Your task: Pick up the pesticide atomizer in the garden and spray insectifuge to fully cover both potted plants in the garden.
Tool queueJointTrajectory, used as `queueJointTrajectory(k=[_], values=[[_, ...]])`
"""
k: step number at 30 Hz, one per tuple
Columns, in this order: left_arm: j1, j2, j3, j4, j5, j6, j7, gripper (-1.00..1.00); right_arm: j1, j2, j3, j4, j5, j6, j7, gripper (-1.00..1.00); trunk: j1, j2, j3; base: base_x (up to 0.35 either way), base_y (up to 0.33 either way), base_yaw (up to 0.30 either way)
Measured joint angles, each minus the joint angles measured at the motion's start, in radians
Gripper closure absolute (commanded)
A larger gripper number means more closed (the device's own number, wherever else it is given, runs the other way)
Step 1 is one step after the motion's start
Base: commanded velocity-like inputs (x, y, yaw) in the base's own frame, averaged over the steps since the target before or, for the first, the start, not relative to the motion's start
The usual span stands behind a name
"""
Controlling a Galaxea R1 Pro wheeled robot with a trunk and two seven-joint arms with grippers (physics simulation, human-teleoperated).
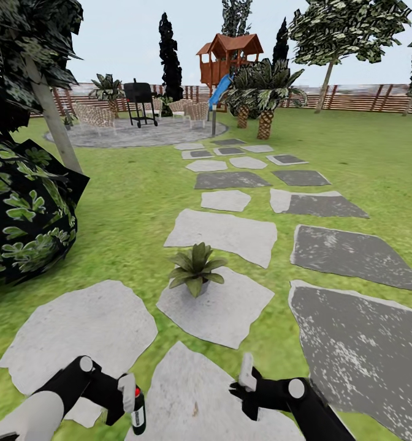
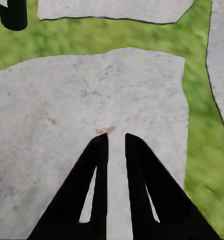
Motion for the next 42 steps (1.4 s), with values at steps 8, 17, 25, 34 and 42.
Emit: queueJointTrajectory(k=[8,17,25,34,42], values=[[0.0,-0.065,0.0,-0.002,-0.074,0.001,0.005,1.0,-0.001,0.075,0.001,0.001,0.047,-0.001,0.006,1.0,0.0,0.0,0.0,0.0,0.0,0.0],[0.0,-0.117,-0.019,-0.024,-0.083,0.002,0.009,1.0,-0.011,0.132,0.001,0.0,0.085,-0.001,0.013,1.0,0.0,0.0,0.0,0.0,0.0,0.0],[0.0,-0.152,-0.021,-0.045,-0.084,0.002,0.013,1.0,-0.014,0.14,0.011,0.0,0.086,-0.001,0.013,1.0,0.0,0.0,0.0,0.0,0.0,0.0],[0.007,-0.174,-0.075,-0.044,-0.086,0.001,0.049,1.0,-0.033,0.141,0.073,-0.002,0.083,-0.001,0.012,1.0,0.0,0.0,0.0,0.0,0.0,0.0],[0.012,-0.173,-0.081,-0.043,-0.08,0.001,0.056,1.0,-0.035,0.141,0.074,-0.002,0.083,-0.001,0.011,1.0,0.0,0.0,0.0,0.0,0.0,0.0]])
